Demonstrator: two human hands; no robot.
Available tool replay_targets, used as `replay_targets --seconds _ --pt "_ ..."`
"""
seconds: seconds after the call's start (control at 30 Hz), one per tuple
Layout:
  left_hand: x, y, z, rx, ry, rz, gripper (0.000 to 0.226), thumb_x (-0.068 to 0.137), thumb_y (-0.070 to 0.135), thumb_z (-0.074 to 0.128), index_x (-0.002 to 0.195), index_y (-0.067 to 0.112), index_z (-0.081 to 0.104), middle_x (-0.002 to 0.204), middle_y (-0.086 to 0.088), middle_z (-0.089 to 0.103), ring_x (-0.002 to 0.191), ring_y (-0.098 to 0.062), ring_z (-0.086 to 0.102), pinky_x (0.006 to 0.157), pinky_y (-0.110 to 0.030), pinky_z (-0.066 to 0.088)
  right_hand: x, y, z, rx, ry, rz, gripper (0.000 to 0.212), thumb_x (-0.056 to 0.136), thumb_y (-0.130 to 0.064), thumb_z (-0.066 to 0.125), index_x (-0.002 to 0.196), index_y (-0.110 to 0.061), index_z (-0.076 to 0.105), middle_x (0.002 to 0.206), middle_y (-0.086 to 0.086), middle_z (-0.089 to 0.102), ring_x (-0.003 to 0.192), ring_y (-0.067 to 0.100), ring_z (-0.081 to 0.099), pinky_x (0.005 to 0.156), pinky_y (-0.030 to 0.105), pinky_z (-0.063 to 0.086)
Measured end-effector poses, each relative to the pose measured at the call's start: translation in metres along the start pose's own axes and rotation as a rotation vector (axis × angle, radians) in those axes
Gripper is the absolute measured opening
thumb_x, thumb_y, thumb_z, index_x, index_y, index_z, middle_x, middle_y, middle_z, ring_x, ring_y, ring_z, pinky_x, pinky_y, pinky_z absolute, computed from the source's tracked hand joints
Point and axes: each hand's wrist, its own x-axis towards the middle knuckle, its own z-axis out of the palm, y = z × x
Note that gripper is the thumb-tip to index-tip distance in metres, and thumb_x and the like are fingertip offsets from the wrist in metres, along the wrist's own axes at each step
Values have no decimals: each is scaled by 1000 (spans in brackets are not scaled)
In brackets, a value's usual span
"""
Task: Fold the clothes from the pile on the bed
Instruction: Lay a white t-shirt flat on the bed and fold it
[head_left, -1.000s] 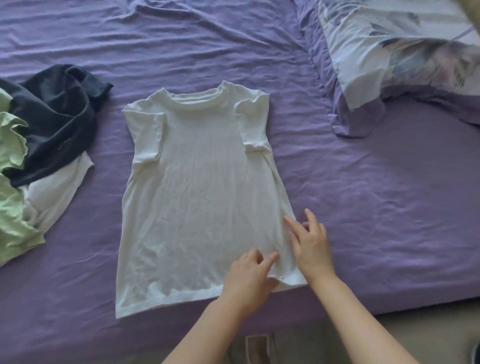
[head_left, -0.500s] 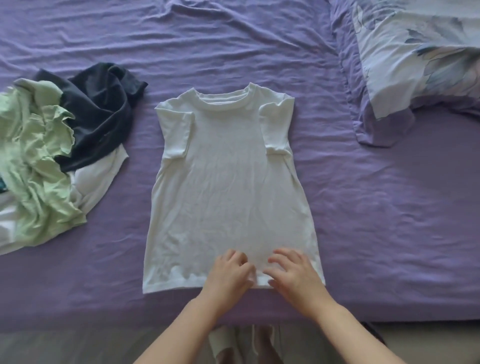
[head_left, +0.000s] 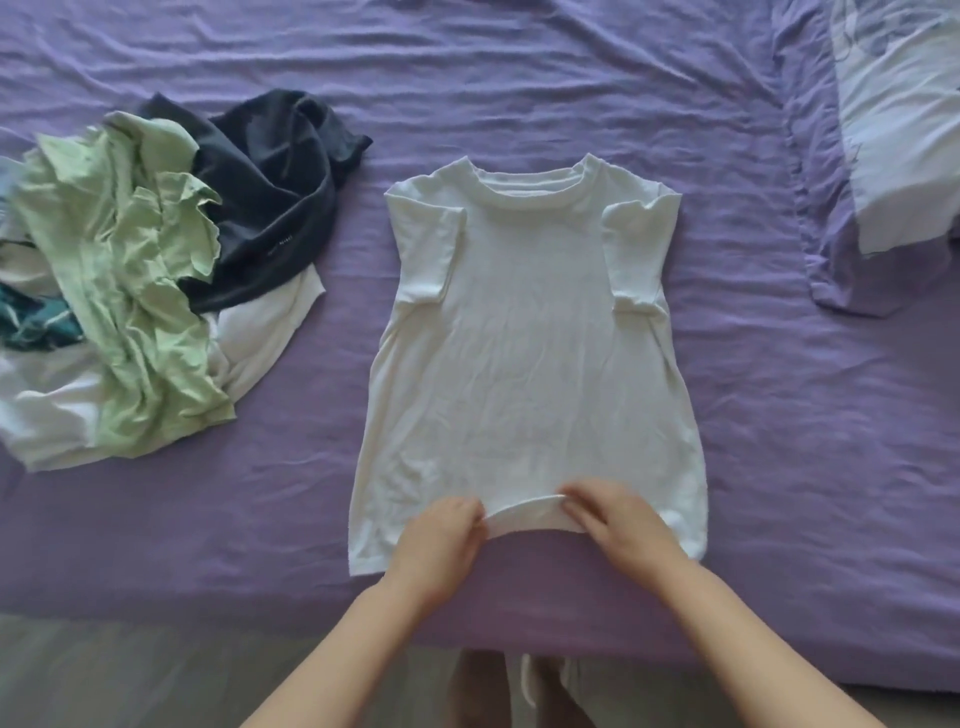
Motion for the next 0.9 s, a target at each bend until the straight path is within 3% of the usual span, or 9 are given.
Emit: replay_targets --seconds 0.07,0.13,0.27,0.33,0.43,0.53,0.63,0.77,0.9 --pt "17 -5 -12 -283 -8 -160 10 98 25 45 89 20 47 87 1 55 85 -20 53 68 -30 34 24 -8 -20 78 -13 45 22 93 -31 55 108 -20 67 107 -7 68 99 8 60 83 16 41" --pt "41 -4 -33 -438 -16 -205 13 99 31 42 91 23 47 86 2 57 86 -20 54 74 -33 38 50 -17 -43 116 15 63 21 92 -31 57 106 -20 68 102 -7 69 95 7 61 79 11 39" --pt "92 -2 -86 -320 -45 -133 39 81 62 55 100 29 48 89 7 60 87 -19 58 70 -35 42 98 -26 -80 106 38 139 18 87 -34 64 99 -22 69 94 -5 70 90 10 62 75 11 40" --pt "115 -6 -108 -212 -66 -59 40 77 53 64 103 28 47 97 8 58 93 -18 56 71 -33 41 117 -30 -94 86 16 150 18 82 -29 70 99 -24 67 92 -5 66 88 10 60 71 6 38" --pt "145 -20 -137 -104 -39 -19 20 85 31 63 100 22 54 102 6 57 96 -17 55 76 -32 42 137 -28 -114 60 47 112 18 81 -11 70 99 -15 67 91 -3 63 90 15 60 76 14 39" --pt "169 -35 -164 -369 -25 -53 8 83 26 68 79 21 63 71 11 56 69 -7 53 64 -27 41 152 -25 -138 254 135 142 8 83 -14 69 81 -21 70 79 -9 68 75 -1 58 67 8 40" --pt "197 -33 -191 -589 42 -64 22 89 26 64 67 29 60 53 18 52 55 4 45 54 -12 33 174 -26 -156 450 231 199 5 84 -20 68 83 -22 72 79 -10 70 71 -4 58 65 8 42" --pt "233 -19 -216 -668 112 -53 15 95 23 55 81 22 60 69 18 57 62 9 51 59 -6 37 208 -31 -179 438 297 202 6 86 -21 66 87 -21 72 84 -6 70 77 3 59 74 20 45" --pt "281 -10 -235 -591 270 -67 14 93 24 59 81 16 62 74 9 60 69 -6 53 57 -12 36 257 -31 -210 358 369 157 2 85 -22 67 83 -22 67 80 -13 65 74 -1 56 64 4 40"
